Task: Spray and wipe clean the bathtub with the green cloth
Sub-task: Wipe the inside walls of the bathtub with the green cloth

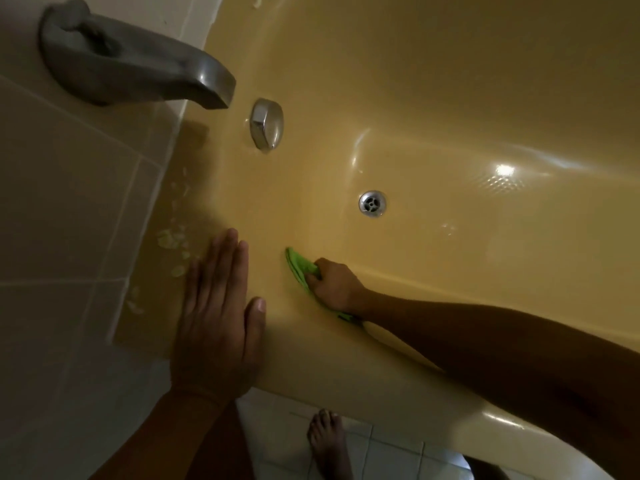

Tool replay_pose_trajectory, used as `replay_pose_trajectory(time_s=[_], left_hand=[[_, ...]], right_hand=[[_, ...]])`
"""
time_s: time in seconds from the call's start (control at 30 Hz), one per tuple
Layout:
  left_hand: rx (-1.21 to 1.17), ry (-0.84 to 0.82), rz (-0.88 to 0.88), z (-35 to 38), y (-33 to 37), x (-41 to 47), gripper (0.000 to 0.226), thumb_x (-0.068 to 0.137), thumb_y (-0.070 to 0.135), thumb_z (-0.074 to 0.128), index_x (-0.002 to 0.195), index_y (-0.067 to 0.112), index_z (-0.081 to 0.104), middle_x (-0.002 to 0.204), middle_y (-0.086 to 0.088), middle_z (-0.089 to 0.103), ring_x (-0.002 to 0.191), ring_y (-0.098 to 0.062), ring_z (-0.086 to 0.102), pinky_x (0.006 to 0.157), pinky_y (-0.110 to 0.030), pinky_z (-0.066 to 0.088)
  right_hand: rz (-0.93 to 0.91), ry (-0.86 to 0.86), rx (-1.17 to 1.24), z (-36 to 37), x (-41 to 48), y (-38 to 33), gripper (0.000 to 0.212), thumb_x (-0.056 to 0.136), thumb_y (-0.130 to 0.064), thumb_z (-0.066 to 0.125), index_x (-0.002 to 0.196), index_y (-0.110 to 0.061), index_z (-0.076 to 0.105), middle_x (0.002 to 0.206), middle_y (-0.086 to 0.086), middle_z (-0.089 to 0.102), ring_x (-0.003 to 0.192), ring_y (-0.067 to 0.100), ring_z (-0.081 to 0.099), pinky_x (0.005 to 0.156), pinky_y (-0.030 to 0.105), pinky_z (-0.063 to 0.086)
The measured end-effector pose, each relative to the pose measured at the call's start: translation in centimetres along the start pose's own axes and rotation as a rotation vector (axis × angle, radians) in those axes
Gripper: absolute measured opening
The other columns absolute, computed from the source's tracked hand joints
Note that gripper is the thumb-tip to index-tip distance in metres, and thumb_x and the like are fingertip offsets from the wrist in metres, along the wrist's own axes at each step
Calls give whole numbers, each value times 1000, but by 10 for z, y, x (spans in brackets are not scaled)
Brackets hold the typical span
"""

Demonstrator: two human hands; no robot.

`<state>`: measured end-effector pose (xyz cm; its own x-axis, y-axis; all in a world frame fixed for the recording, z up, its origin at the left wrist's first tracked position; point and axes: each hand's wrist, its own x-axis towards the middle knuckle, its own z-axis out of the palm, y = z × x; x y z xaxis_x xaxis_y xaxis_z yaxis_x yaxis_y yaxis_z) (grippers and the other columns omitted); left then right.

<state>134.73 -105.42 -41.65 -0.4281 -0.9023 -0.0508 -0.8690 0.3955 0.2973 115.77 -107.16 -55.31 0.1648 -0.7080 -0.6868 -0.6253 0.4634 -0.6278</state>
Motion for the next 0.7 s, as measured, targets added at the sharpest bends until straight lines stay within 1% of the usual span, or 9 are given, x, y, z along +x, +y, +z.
replay_pose_trajectory(time_s=[0.13,0.2,0.27,0.33,0.37,0.4,0.47,0.6,0.7], left_hand=[[-18,3,17,-1,0,0,65,102,24,35,162,1,23,172,-11,15,160,-26,12,125,-61,17],[-18,10,20,-2,0,0,65,102,24,35,161,1,24,172,-11,16,160,-26,13,126,-60,17],[-6,9,21,-2,1,0,65,102,25,34,161,1,25,172,-11,17,160,-26,14,125,-61,18],[7,6,21,-2,1,1,64,102,25,34,161,1,26,172,-11,18,160,-26,14,124,-62,20],[6,5,19,-2,1,1,64,102,25,34,161,1,26,172,-11,19,160,-26,15,124,-62,21],[8,11,18,-2,2,1,64,102,25,34,160,1,27,171,-11,19,160,-26,15,124,-62,21],[8,15,13,-3,2,2,65,101,25,35,160,0,27,171,-11,19,159,-26,16,124,-62,21],[-14,20,6,-3,1,4,66,101,28,36,161,1,26,172,-10,19,159,-25,16,126,-58,16],[-27,25,-15,-2,0,4,68,100,29,37,162,3,23,172,-9,17,160,-24,15,128,-53,12]], right_hand=[[-125,100,-94,-7,-14,-7,30,106,-37,48,97,-9,54,96,18,66,89,34,61,68,33,35],[-184,101,-87,-15,-35,-3,29,105,-38,50,89,-14,50,82,11,60,78,29,57,65,35,35],[-209,66,-44,-24,-58,4,29,105,-41,51,89,-16,50,79,5,58,75,24,55,65,37,39],[-186,-20,9,-30,-77,21,27,105,-43,49,102,-16,56,92,5,62,84,19,57,75,36,44],[-163,-68,25,-32,-83,30,29,106,-42,49,115,-17,58,103,5,62,94,19,58,83,35,45],[-132,-108,23,-34,-85,40,35,106,-43,47,129,-18,56,116,5,60,107,21,56,92,34,44],[-32,-165,-14,-32,-80,54,49,107,-47,42,151,-24,42,137,8,49,128,27,46,107,38,38],[138,-264,-164,-11,-33,55,61,107,-57,23,162,-32,18,164,10,23,149,36,26,120,52,24],[63,-261,-42,8,7,17,62,109,-54,17,164,-28,6,172,5,2,157,29,3,127,49,6]])
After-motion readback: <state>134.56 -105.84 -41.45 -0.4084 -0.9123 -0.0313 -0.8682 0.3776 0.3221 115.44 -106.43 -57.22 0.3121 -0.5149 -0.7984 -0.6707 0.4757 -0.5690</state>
